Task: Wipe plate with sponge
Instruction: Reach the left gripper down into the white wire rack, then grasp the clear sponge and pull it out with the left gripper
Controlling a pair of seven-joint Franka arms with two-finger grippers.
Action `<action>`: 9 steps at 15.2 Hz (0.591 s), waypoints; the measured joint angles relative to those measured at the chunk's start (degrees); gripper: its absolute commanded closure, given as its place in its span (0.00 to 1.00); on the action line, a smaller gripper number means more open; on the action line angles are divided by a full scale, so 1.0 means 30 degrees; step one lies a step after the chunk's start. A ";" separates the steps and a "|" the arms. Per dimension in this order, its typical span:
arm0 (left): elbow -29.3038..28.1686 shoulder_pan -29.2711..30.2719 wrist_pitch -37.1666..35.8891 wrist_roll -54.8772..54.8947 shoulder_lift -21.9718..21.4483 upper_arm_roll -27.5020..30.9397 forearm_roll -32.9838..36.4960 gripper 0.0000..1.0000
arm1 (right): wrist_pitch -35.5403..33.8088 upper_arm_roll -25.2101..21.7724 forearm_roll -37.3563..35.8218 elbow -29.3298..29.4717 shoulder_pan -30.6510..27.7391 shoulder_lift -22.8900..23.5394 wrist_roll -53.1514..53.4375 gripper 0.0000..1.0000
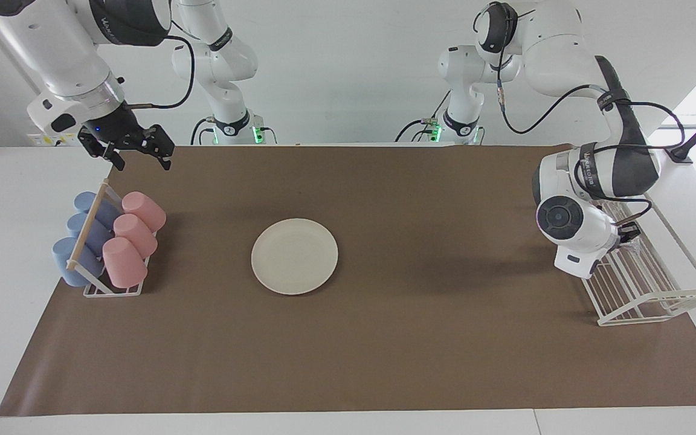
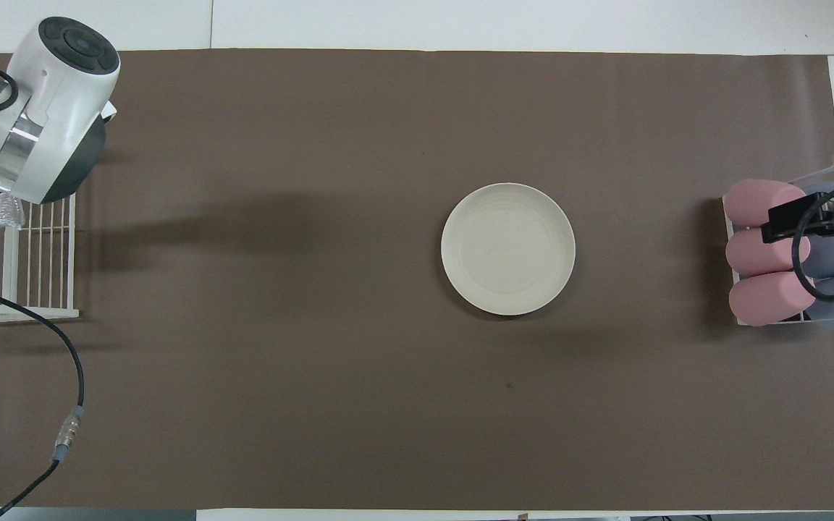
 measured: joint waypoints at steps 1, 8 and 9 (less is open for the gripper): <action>0.0344 -0.0003 -0.0486 0.0001 -0.0403 0.0011 -0.1438 1.00 | 0.0000 0.0000 0.0000 0.0000 0.0000 0.0000 0.0001 0.00; 0.1438 0.0554 -0.3508 -0.0885 -0.4909 0.0743 -1.5906 1.00 | 0.0000 0.0000 0.0000 0.0000 0.0000 0.0000 0.0273 0.00; 0.1257 0.1196 -0.3707 -0.0947 -0.5605 0.0838 -1.8110 1.00 | 0.0000 0.0001 0.0000 0.0000 0.0000 0.0000 0.0463 0.00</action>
